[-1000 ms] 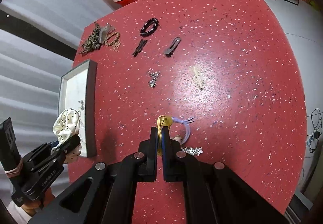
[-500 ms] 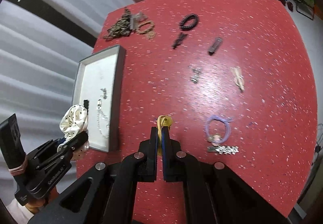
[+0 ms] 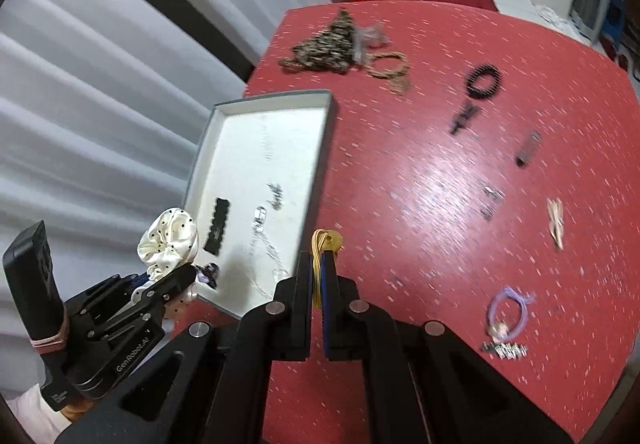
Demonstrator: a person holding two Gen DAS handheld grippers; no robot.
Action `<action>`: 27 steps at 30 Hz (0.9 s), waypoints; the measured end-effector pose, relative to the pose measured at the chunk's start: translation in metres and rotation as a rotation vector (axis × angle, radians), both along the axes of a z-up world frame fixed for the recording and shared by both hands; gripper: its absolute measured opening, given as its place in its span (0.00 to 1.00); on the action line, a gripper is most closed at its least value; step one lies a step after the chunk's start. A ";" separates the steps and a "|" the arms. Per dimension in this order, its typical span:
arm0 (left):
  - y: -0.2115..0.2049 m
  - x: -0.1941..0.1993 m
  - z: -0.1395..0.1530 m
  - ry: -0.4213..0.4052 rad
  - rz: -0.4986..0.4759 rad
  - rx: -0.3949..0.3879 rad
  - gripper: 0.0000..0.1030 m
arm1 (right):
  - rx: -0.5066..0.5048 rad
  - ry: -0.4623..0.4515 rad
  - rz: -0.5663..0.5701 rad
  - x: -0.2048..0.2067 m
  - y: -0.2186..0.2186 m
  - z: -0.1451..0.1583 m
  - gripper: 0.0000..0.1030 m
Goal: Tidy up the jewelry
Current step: 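Carry the scrunchie with the left tool while the right tool carries the yellow hair tie to the tray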
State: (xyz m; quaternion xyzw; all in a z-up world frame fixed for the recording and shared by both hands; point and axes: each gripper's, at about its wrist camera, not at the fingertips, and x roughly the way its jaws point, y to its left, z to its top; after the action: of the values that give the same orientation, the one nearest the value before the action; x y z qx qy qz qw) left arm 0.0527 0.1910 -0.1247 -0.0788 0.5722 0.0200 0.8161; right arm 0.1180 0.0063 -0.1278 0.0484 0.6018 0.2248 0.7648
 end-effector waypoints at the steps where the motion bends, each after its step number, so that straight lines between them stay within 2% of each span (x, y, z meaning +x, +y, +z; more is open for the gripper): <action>1: 0.003 0.002 0.000 -0.003 0.005 0.003 0.20 | 0.000 -0.005 0.012 0.004 0.007 0.000 0.04; 8: 0.032 0.027 -0.010 -0.018 0.053 0.016 0.20 | 0.006 -0.035 0.065 0.031 0.051 -0.003 0.04; 14: 0.050 0.056 -0.030 -0.016 0.092 0.012 0.20 | -0.003 -0.037 0.095 0.051 0.082 -0.017 0.04; 19: 0.058 0.076 -0.047 -0.011 0.116 0.014 0.20 | -0.014 -0.032 0.119 0.066 0.103 -0.036 0.04; 27: 0.061 0.101 -0.083 0.020 0.103 0.064 0.20 | -0.033 -0.017 0.115 0.093 0.118 -0.072 0.03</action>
State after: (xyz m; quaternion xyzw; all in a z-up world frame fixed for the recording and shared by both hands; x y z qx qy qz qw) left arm 0.1542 0.2518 -0.2077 -0.0819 0.5747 0.0812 0.8102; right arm 0.2114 0.1242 -0.1995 -0.0008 0.6006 0.2589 0.7565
